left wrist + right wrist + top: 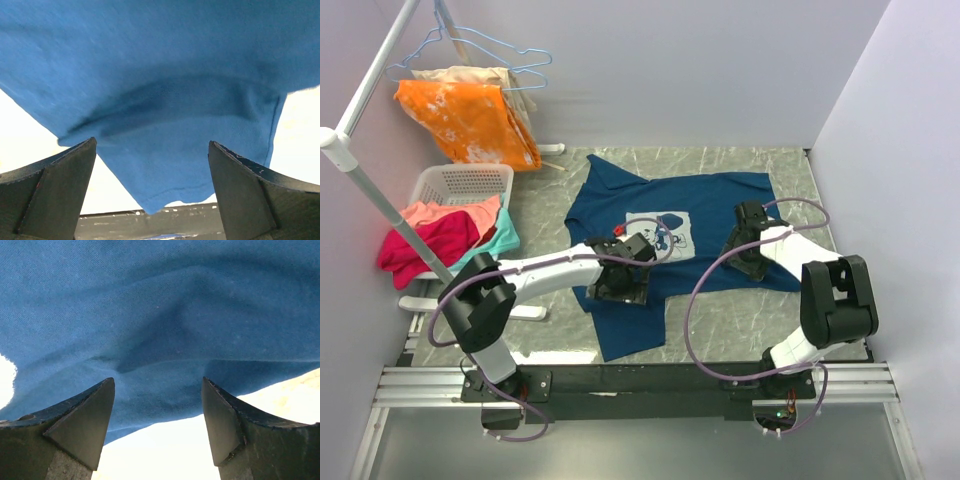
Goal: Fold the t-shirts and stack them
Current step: Flatten the tshirt out
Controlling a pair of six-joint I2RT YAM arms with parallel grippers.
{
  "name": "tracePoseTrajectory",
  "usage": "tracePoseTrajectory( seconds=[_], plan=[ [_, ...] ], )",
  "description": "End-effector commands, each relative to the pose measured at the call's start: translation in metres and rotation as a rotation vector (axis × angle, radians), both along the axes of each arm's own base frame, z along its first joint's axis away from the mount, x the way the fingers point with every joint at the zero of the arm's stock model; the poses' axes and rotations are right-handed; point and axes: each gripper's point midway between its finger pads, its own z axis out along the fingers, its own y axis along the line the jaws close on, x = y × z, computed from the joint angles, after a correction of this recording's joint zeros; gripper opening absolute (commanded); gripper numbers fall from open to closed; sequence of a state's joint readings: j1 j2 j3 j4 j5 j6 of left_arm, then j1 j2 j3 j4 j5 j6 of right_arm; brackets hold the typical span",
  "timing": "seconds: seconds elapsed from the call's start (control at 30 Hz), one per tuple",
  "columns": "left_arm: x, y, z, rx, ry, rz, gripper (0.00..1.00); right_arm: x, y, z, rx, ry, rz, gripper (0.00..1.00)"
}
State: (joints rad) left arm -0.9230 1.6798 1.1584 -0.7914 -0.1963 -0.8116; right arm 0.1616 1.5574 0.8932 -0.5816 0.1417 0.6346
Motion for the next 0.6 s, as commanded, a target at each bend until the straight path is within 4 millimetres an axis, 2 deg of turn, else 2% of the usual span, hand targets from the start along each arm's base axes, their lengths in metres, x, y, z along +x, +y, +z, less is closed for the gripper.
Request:
tracePoseTrajectory(
  seconds=[0.0, 0.17, 0.27, 0.4, 0.57],
  plan=[
    [-0.021, -0.002, 0.006, -0.022, 0.020, -0.008, 1.00, 0.002, 0.004, -0.004, 0.009, -0.019, 0.018, 0.77],
    [-0.037, -0.001, -0.007, -0.007, 0.049, -0.012, 0.99, -0.002, 0.005, -0.012, 0.016, 0.001, 0.021, 0.76],
    [-0.048, 0.001, -0.021, 0.027, 0.072, -0.020, 0.99, -0.003, 0.006, -0.016, 0.020, 0.012, 0.023, 0.76],
    [-0.066, 0.015, -0.049, 0.115, 0.125, -0.024, 0.99, -0.006, 0.008, -0.020, 0.020, 0.037, 0.032, 0.75],
    [-0.091, 0.020, -0.058, 0.163, 0.149, -0.062, 0.99, -0.014, 0.013, -0.020, 0.013, 0.067, 0.060, 0.75]
  ],
)
